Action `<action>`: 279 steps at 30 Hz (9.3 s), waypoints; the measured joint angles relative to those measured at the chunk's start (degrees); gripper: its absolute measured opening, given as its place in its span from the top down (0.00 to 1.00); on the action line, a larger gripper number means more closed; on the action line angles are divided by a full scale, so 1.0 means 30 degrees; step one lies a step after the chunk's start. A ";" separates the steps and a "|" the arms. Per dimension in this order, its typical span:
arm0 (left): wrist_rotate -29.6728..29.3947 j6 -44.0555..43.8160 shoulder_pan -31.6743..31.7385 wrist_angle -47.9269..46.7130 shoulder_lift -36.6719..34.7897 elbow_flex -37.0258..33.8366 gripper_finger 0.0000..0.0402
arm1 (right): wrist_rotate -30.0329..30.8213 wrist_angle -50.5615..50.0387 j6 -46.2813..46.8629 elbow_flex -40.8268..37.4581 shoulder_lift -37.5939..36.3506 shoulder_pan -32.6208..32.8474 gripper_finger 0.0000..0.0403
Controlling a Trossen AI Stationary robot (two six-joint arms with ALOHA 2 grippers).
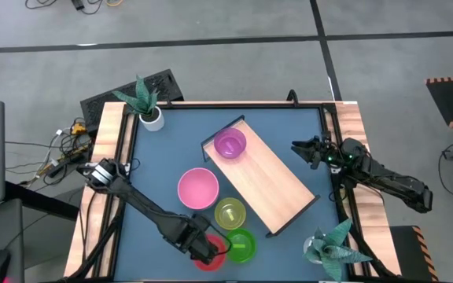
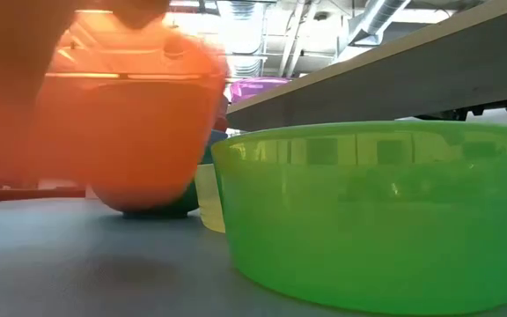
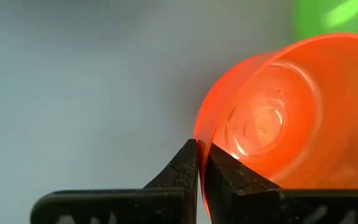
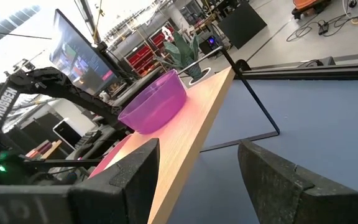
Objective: Place and stack bowls onto a shelf
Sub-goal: Stack the orange bowl on top of the purple bowl on the shelf, then stack the yellow bowl on top of the orange bowl on the shelf
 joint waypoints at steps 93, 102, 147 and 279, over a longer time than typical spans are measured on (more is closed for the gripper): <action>-0.1832 1.6161 1.6418 -0.8166 0.0284 1.2028 0.70 | 0.0054 -0.0009 -0.0313 0.0000 0.0000 0.0003 0.39; -0.1627 1.8003 1.6728 -0.7990 0.0284 1.3074 0.61 | 0.0054 -0.0010 -0.0306 0.0000 -0.0003 0.0004 0.39; 0.0017 2.0655 0.7628 -0.7046 -0.0044 1.3303 0.98 | -0.0004 -0.0009 -0.0313 -0.0007 -0.0007 0.0004 0.39; -0.7516 2.9182 1.0400 -0.5817 0.0900 1.1135 1.00 | 0.0072 -0.0008 -0.0350 0.0000 0.0765 -0.0018 0.39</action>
